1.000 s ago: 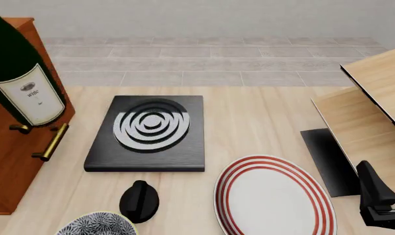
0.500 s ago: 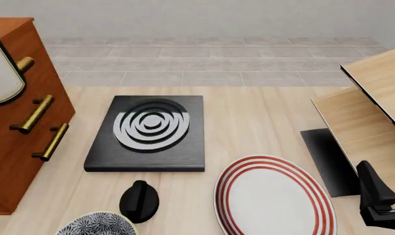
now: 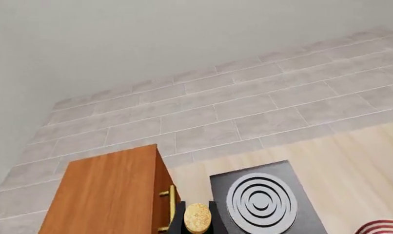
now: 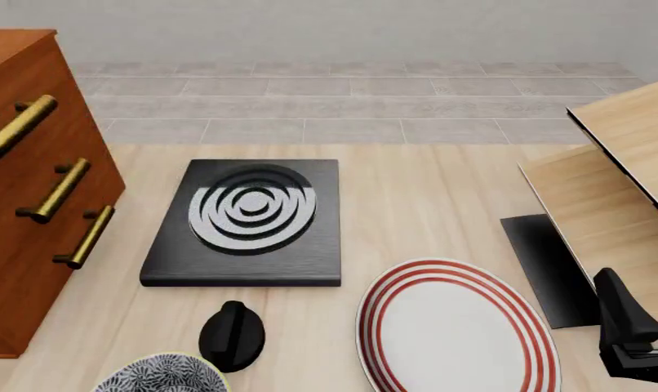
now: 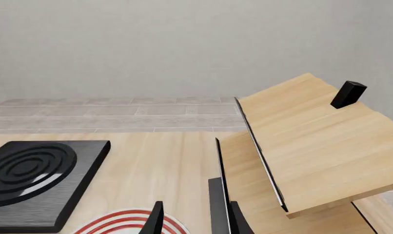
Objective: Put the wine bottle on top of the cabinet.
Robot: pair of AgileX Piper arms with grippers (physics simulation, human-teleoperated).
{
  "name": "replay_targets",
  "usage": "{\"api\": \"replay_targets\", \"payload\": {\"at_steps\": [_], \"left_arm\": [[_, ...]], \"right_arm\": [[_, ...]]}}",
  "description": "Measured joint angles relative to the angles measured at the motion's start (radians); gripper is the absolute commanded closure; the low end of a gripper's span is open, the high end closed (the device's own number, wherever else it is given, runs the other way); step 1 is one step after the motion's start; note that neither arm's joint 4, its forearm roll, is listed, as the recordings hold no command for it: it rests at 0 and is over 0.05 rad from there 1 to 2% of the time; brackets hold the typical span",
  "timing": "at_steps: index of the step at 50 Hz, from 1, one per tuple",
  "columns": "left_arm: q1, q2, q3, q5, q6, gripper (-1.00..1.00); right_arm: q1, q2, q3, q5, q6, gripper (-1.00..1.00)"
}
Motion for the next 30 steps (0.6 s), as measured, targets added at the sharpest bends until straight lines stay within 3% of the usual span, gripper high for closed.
{"api": "replay_targets", "payload": {"at_steps": [21,30], "left_arm": [[0.194,0.021,-0.023,0.007,0.026,1.00],[0.274,0.038,0.008,-0.031,0.046,1.00]], "right_arm": [[0.000,0.000,0.000,0.000,0.000,-1.00],[0.000,0.000,0.000,0.000,0.000,-1.00]]}}
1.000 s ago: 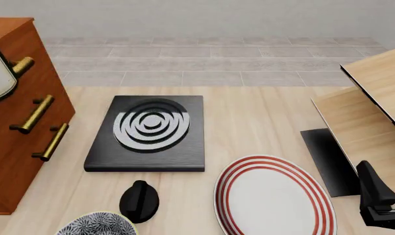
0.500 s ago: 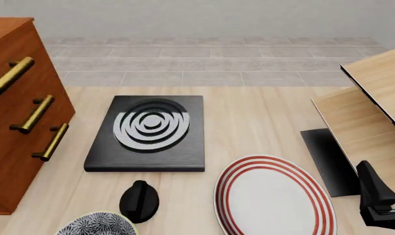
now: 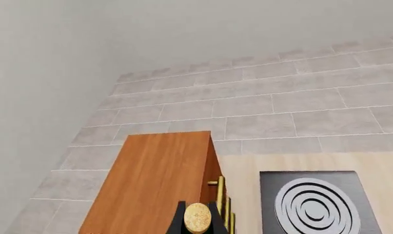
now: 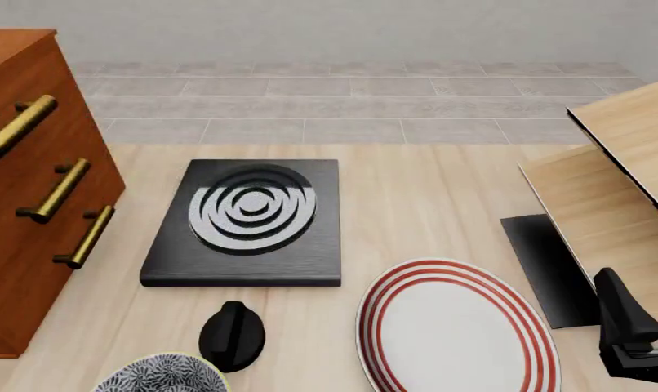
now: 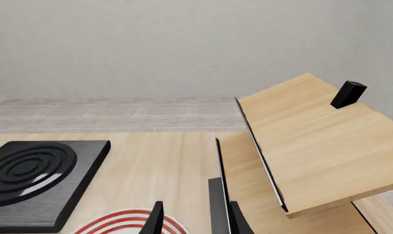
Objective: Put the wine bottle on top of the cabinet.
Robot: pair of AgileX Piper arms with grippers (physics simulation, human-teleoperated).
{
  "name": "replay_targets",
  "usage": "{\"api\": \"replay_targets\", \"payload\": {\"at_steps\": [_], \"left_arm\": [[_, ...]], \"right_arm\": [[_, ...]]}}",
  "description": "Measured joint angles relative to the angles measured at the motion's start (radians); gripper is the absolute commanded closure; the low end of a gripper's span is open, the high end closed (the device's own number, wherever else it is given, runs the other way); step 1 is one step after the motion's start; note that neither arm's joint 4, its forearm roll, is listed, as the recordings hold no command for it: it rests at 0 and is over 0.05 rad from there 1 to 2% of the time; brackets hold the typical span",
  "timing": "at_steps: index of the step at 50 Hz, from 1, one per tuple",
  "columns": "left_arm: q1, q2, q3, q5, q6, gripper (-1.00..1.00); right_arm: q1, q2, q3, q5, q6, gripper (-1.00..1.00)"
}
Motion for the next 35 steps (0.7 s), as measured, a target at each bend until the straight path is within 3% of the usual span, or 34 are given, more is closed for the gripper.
{"api": "replay_targets", "payload": {"at_steps": [9,27,35], "left_arm": [[0.075,0.027,0.019,-0.059,0.014,1.00],[0.221,0.059,0.161,-0.239,-0.010,1.00],[0.267,0.104,0.145,-0.280,-0.010,1.00]], "right_arm": [[0.000,0.000,0.000,0.000,0.000,-1.00],[0.000,0.000,0.000,0.000,0.000,-1.00],[0.000,0.000,0.000,0.000,0.000,-1.00]]}}
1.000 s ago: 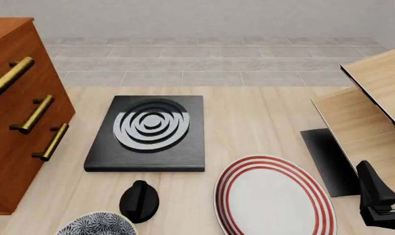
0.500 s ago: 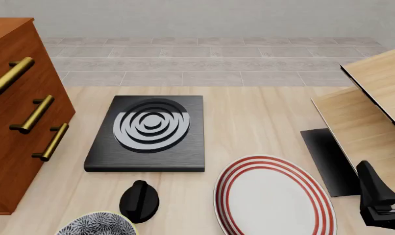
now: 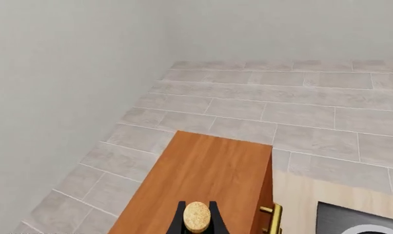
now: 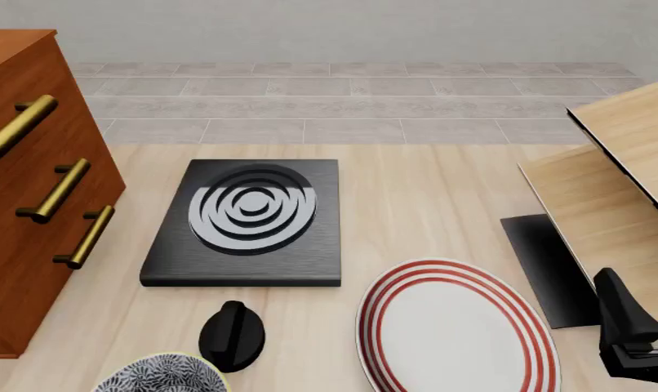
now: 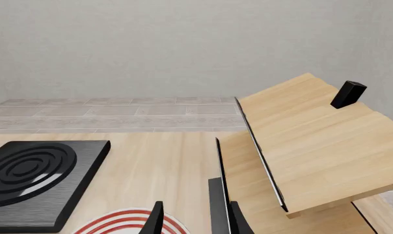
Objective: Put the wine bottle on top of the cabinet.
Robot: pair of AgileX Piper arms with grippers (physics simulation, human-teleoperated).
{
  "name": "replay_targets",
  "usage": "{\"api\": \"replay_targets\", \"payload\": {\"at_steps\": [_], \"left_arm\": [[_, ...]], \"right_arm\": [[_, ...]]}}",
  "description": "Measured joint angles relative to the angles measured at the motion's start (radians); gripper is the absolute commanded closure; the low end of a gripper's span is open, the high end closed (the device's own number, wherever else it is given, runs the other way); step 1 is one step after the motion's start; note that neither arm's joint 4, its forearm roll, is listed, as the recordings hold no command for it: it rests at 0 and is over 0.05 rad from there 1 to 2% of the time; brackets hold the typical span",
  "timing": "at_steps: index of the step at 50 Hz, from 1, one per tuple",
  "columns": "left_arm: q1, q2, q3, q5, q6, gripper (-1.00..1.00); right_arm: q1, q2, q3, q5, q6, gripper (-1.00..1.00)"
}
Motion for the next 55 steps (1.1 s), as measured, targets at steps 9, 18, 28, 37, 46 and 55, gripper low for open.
{"api": "replay_targets", "payload": {"at_steps": [9,18,28,37,46,55], "left_arm": [[0.021,0.045,-0.024,-0.028,-0.004,1.00],[0.021,0.048,-0.007,-0.064,-0.013,1.00],[0.022,0.021,0.035,-0.100,-0.026,1.00],[0.026,0.012,0.047,-0.110,-0.032,1.00],[0.024,-0.014,0.088,-0.147,-0.045,1.00],[0.020,-0.063,0.186,-0.261,-0.058,1.00]], "right_arm": [[0.000,0.000,0.000,0.000,0.000,-1.00],[0.000,0.000,0.000,0.000,0.000,-1.00],[0.000,0.000,0.000,0.000,0.000,-1.00],[0.000,0.000,0.000,0.000,0.000,-1.00],[0.000,0.000,0.000,0.000,0.000,-1.00],[0.000,0.000,0.000,0.000,0.000,-1.00]]}}
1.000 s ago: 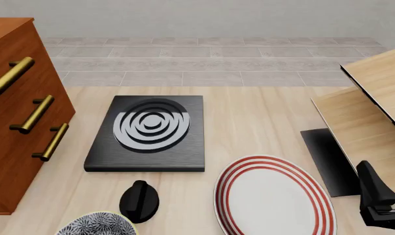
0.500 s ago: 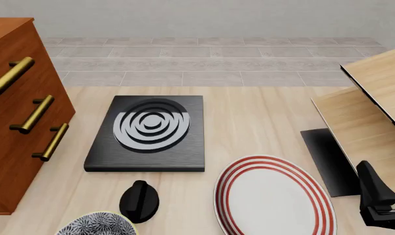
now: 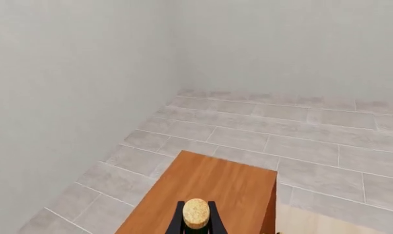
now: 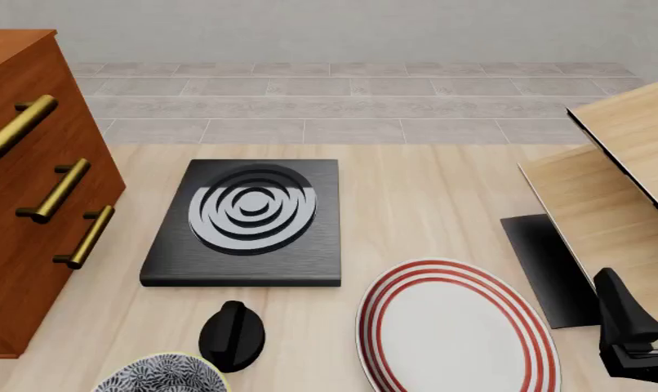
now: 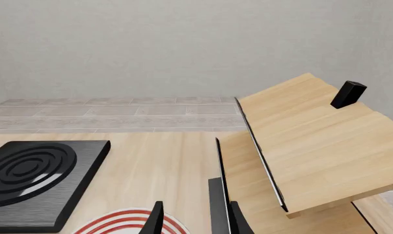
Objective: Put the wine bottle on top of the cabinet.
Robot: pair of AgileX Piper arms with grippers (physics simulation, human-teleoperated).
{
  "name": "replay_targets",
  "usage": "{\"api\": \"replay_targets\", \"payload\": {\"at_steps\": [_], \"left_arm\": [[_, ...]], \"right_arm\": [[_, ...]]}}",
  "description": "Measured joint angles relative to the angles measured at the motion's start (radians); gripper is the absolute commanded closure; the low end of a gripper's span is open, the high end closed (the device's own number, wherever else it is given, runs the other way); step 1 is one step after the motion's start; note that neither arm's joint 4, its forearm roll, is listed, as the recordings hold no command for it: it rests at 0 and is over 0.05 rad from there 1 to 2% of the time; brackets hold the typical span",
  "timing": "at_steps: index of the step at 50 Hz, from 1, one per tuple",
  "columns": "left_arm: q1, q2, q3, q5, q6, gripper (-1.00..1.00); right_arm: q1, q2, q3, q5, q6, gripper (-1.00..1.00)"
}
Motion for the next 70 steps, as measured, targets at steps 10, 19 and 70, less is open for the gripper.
{"api": "replay_targets", "payload": {"at_steps": [10,19,70], "left_arm": [[-0.002,-0.031,0.063,-0.076,-0.011,1.00],[0.003,-0.009,0.121,-0.002,-0.003,-1.00],[-0.052,-0.142,0.045,0.220,0.006,-1.00]], "right_arm": [[0.000,0.000,0.000,0.000,0.000,-1.00],[0.000,0.000,0.000,0.000,0.000,-1.00],[0.000,0.000,0.000,0.000,0.000,-1.00]]}}
